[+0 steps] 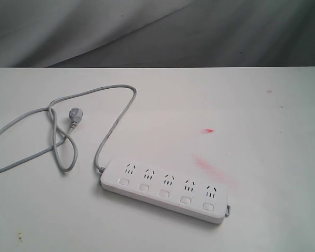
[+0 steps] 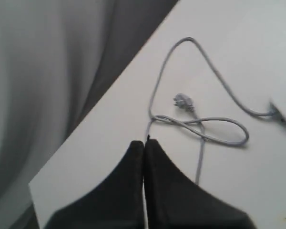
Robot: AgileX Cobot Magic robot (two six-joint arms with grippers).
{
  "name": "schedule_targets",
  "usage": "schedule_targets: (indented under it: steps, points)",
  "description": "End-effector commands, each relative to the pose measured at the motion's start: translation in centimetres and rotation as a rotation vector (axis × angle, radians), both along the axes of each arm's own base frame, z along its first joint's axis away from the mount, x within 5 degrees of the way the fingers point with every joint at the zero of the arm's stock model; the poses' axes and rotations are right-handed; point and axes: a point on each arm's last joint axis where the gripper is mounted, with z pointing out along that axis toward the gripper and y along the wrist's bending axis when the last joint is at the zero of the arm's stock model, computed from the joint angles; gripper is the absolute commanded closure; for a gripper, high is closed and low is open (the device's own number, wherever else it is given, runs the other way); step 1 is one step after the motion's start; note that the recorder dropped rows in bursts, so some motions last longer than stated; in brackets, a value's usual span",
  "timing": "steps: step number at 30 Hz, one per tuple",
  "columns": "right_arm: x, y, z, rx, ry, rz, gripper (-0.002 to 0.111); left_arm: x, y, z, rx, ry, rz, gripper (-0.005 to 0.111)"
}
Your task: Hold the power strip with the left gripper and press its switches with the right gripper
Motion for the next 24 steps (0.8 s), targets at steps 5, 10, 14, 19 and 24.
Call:
schedule_targets:
  steps: [5,10,14,19,24]
  points:
    - [-0.1,0.0,-0.1,0.005,-0.005,-0.008,0.108,-5.6,1.2,-4.3,-0.174,-0.589,0.077,0.106]
    - [-0.1,0.0,-0.1,0.005,-0.005,-0.008,0.108,-5.7,0.6,-11.5,-0.324,-0.653,0.048,0.106]
    - [-0.1,0.0,-0.1,0.005,-0.005,-0.008,0.108,-5.1,0.4,-17.1,-0.424,-0.540,0.083,0.106]
    - [-0.1,0.0,-0.1,0.005,-0.005,-0.008,0.108,-5.0,0.3,-22.9,-0.513,-0.377,0.156,0.106]
    - [-0.1,0.0,-0.1,0.005,-0.005,-0.008,0.108,-6.1,0.5,-25.7,-0.543,-0.368,0.169,0.106]
